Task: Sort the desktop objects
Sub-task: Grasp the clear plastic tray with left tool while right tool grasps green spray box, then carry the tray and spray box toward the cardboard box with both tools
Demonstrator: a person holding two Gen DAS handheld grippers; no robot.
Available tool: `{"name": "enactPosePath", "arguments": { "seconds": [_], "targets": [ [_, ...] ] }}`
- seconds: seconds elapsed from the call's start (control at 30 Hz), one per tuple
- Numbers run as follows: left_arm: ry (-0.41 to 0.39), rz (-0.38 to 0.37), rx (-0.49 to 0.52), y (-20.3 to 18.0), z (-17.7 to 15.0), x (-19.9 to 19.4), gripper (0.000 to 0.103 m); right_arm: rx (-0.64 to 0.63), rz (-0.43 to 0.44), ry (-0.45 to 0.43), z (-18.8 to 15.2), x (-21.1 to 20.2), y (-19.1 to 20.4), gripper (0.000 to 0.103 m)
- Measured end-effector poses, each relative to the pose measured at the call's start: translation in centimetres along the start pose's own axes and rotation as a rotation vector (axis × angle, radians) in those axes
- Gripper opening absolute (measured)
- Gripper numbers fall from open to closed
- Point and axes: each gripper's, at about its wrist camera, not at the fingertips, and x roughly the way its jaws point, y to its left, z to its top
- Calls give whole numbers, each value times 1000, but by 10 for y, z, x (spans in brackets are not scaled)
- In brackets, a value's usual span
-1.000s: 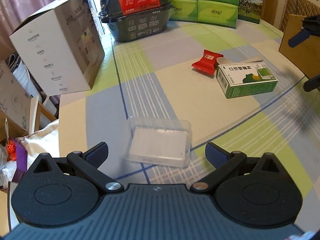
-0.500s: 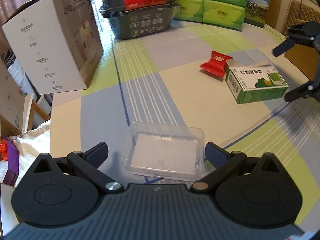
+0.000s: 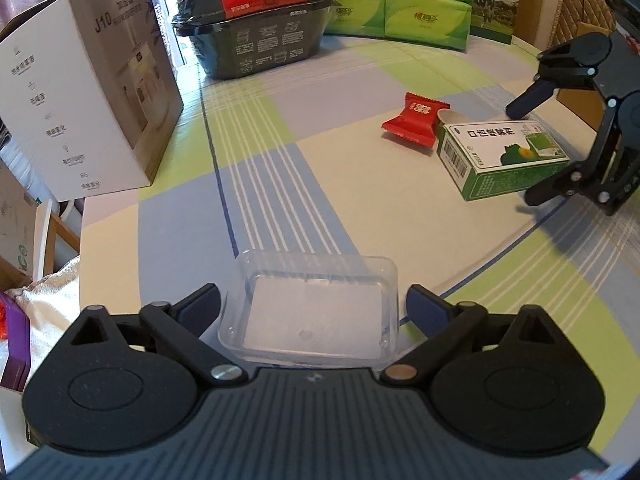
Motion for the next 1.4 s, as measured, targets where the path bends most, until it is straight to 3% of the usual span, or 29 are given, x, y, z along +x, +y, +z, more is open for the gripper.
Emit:
{"name": "enactPosePath", "arguments": {
  "seconds": [0.1, 0.17, 0.33, 0.6, 0.97, 1.17, 1.4],
  "targets": [
    [13, 0, -3, -1, 0, 1, 84, 1, 0, 9, -1, 2, 2, 71],
    [13, -1, -17, -2, -1, 1, 84, 2, 3, 22, -3, 4, 3, 59],
    [17, 15, -53, -11, -3, -2, 84, 49, 7, 35, -7, -2, 5, 54],
    [29, 15, -112, -53, -8, -16, 83, 178, -2, 70, -29, -22, 26, 52],
    [56, 31, -174, -122, -31, -57, 83, 361, -26, 100, -96, -83, 75, 52],
    [63, 50, -189, -153, -43, -87, 83, 473, -65, 64, -126, -130, 97, 52],
    [17, 46, -173, -199, -49, -135, 84, 613, -85, -12, -163, -191, 124, 52]
  ]
}}
